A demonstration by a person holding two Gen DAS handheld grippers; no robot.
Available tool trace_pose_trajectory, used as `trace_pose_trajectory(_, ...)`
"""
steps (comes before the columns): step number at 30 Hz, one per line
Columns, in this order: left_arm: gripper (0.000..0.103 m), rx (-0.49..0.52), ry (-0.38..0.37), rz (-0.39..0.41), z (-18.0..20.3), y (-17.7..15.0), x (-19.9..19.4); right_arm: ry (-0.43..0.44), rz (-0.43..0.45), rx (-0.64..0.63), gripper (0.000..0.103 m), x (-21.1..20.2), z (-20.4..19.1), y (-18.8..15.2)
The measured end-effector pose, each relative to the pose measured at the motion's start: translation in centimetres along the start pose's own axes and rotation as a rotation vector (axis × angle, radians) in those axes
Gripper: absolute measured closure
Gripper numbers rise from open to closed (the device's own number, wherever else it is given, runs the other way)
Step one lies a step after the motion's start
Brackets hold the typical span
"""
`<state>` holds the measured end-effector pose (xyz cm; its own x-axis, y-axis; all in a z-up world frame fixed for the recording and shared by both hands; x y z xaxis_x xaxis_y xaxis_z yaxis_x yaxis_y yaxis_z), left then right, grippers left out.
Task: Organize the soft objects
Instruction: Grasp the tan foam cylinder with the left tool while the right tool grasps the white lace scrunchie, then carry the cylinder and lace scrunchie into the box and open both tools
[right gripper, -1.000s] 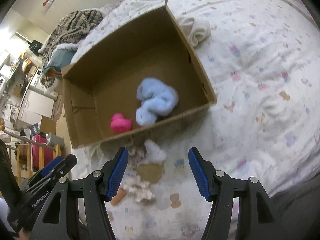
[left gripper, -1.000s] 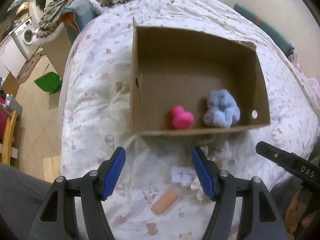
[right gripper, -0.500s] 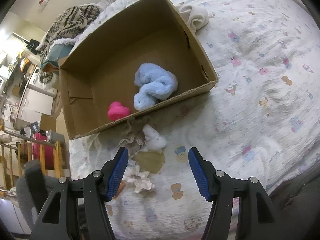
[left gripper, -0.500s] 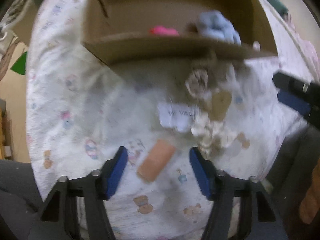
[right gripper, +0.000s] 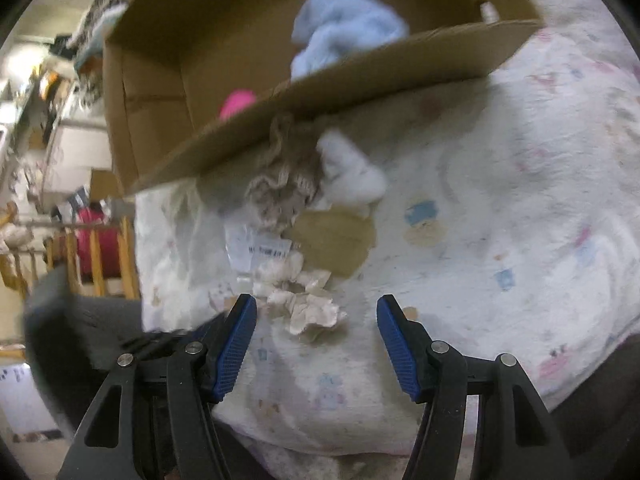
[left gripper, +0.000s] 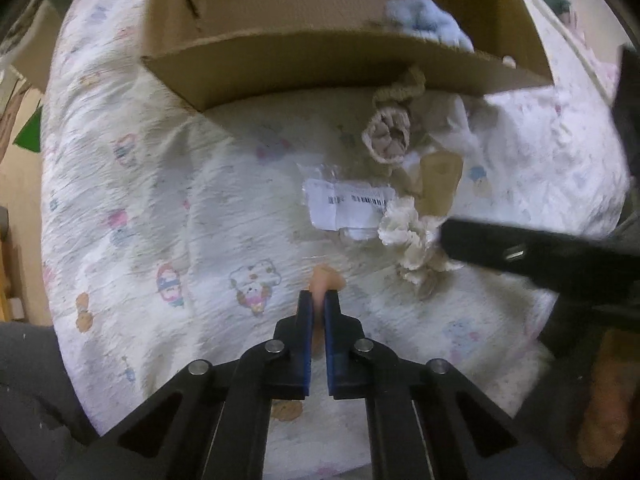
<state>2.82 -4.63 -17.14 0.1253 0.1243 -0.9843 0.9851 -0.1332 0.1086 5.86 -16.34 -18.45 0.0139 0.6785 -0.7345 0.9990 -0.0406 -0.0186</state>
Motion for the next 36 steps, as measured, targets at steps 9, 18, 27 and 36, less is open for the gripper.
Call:
trace_pose_trajectory(9, 0.098, -0.16, -0.025, 0.061, -3.5, 0.5, -2.3, -0.062, -0.043, -0.107, 0.06, 2.1, -1.4, -0.5)
trace_pose_trajectory(18, 0.098, -0.166, -0.012, 0.099, -3.8, 1.6, -2.8, -0.053, -0.018, -0.202, 0.082, 0.6, -3.2, -1.6)
trace_pose_trajectory(27, 0.098, -0.201, -0.018, 0.158, -4.7, 2.2, -4.0, -0.003, 0.141, -0.258, 0.082, -3.6, -4.9, -2.3)
trace_pose_trajectory(36, 0.098, -0.183, -0.028, 0.266, -4.4, 2.2, -6.3, 0.018, 0.284, -0.263, 0.082, -6.8, -5.7, -1.5)
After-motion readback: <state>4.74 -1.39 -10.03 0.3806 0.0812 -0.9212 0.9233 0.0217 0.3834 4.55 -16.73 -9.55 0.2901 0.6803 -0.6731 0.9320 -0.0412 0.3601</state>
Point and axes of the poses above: each gripper's, at about its wrist camera, not at the fingertips, and x roughly the way its jaws point, z to its right, y to its top, the point moved 9 cm from there along x, roughly the way its jaws point, and after that the axes turned 15 degrees about y, right-handed, at the moved point
